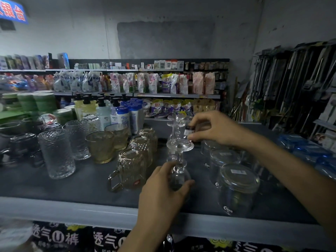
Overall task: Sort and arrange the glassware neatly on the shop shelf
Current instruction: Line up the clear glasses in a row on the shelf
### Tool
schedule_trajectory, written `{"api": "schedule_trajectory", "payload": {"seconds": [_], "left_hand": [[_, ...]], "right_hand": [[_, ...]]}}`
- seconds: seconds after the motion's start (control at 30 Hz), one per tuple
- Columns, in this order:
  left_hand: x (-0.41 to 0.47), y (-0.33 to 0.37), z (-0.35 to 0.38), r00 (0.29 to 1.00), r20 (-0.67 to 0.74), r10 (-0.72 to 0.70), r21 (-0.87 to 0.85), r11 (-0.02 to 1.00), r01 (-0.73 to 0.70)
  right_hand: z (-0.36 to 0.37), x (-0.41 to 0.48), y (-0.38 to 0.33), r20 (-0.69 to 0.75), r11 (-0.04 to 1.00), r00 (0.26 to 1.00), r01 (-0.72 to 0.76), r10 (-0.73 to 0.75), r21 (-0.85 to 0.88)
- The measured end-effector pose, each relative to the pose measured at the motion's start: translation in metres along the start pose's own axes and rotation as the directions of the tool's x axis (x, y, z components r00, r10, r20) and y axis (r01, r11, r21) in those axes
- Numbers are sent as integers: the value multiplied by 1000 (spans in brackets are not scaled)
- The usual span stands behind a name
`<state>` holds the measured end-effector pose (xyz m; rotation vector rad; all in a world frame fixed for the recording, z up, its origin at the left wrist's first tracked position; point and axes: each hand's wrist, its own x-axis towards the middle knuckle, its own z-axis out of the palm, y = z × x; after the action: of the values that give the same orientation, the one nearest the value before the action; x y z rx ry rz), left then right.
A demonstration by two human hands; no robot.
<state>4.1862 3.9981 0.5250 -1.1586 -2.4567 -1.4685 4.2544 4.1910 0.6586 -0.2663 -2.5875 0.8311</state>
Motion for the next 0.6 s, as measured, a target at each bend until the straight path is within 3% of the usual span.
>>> {"api": "schedule_trajectory", "payload": {"seconds": [0.2,0.37,0.6], "left_hand": [[3,-8,2,995,-85,-58,-23,998,56],[8,-3,11,989,-121,-86,-54,995,80],[13,11,13,993,-77,-94,-99,991,86]], "right_hand": [[-28,-31,-10,-222,969,975,42,14,244],[-34,-55,-12,-441,850,898,223,12,477],[-29,-93,-32,-523,703,850,339,55,625]]}}
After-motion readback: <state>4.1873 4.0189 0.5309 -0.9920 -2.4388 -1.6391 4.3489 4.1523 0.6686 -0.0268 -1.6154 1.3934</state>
